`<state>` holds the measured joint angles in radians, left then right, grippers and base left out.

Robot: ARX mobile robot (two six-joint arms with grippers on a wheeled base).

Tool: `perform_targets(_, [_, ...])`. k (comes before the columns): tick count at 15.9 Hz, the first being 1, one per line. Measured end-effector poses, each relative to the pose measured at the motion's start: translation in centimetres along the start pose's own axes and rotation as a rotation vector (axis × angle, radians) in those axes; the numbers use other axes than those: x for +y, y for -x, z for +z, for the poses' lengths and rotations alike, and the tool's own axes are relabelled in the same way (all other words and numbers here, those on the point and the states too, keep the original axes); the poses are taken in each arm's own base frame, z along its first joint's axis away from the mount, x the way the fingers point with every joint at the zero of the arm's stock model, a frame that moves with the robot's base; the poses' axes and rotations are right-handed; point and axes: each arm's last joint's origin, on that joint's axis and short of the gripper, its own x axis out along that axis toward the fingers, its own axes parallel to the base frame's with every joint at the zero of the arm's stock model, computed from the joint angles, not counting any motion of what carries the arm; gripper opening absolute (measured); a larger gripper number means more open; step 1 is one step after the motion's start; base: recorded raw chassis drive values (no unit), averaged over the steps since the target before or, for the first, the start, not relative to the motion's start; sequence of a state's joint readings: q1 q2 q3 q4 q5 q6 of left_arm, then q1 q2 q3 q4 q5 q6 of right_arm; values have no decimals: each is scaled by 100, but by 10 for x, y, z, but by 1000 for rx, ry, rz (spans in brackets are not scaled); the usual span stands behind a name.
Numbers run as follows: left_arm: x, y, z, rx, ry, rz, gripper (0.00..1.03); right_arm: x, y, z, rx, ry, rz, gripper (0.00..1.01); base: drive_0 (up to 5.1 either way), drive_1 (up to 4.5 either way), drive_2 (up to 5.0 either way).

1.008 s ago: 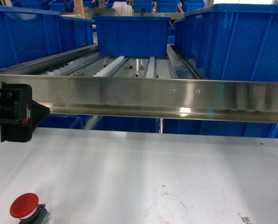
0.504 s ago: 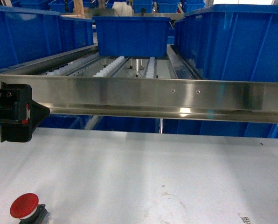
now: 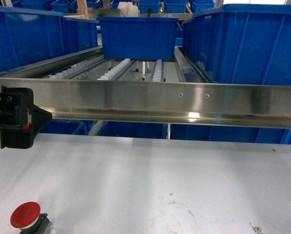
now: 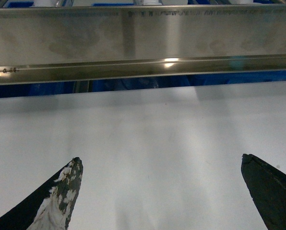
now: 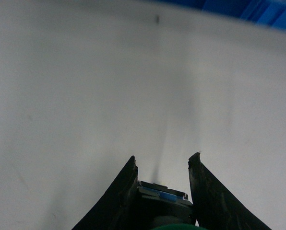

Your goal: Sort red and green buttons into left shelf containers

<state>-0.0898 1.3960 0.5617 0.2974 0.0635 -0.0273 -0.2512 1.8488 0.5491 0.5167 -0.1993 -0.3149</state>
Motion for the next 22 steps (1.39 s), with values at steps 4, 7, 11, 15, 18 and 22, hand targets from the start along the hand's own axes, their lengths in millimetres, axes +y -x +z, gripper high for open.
perform_targets(4, [0, 0, 0, 0, 0, 0, 98, -11, 79, 50, -364, -9, -27, 29, 0, 0, 0])
perform_targets(7, [0, 0, 0, 0, 0, 0, 98, 2, 131, 33, -516, -32, -14, 29, 0, 0, 0])
perform_targets(11, [0, 0, 0, 0, 0, 0, 98, 27, 151, -8, -506, -49, 46, 29, 0, 0, 0])
perform_targets(15, [0, 0, 0, 0, 0, 0, 98, 35, 160, -24, -472, -57, 67, 29, 0, 0, 0])
perform_targets(18, [0, 0, 0, 0, 0, 0, 98, 35, 160, -24, -475, -56, 67, 29, 0, 0, 0])
perform_targets(22, [-1, 0, -5, 46, 7, 33, 98, 35, 160, -24, -474, -56, 67, 29, 0, 0, 0])
